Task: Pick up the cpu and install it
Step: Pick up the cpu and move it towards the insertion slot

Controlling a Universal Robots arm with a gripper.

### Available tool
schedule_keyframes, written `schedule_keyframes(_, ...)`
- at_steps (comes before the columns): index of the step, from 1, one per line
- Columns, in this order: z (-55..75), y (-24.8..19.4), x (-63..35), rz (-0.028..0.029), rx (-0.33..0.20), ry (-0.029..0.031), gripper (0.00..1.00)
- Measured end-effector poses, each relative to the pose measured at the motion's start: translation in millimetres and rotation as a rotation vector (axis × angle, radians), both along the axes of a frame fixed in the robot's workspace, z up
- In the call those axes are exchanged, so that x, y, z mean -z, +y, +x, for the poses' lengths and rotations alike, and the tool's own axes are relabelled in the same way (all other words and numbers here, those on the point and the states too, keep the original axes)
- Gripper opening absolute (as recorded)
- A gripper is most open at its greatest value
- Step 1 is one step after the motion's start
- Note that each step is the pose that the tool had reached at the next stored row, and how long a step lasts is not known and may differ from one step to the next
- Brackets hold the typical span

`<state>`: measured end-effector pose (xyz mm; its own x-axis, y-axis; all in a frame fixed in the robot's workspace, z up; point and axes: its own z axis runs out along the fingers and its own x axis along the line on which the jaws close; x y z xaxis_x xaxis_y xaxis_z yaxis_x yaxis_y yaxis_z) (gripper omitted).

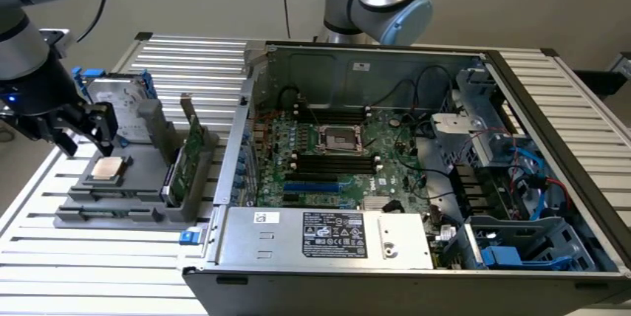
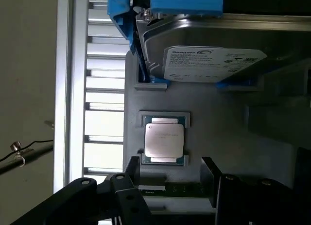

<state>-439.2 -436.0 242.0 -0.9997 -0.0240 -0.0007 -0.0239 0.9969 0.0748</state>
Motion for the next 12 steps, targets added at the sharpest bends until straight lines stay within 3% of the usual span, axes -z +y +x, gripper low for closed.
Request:
schedule_keyframes(2,1.5,-0.4,0.8,0.0102,0.0,0.0061,0.62)
schedule_keyframes(4,3.3,-1.2,2.0,0.0144,0.0,0.016,0.62)
schedule_keyframes(8,10.3,-2.2,6.5,0.0155,0.0,0.0287,0.62)
schedule_keyframes(12,13.1,-2.1,13.7,0.0153,0.0,0.032,0.62)
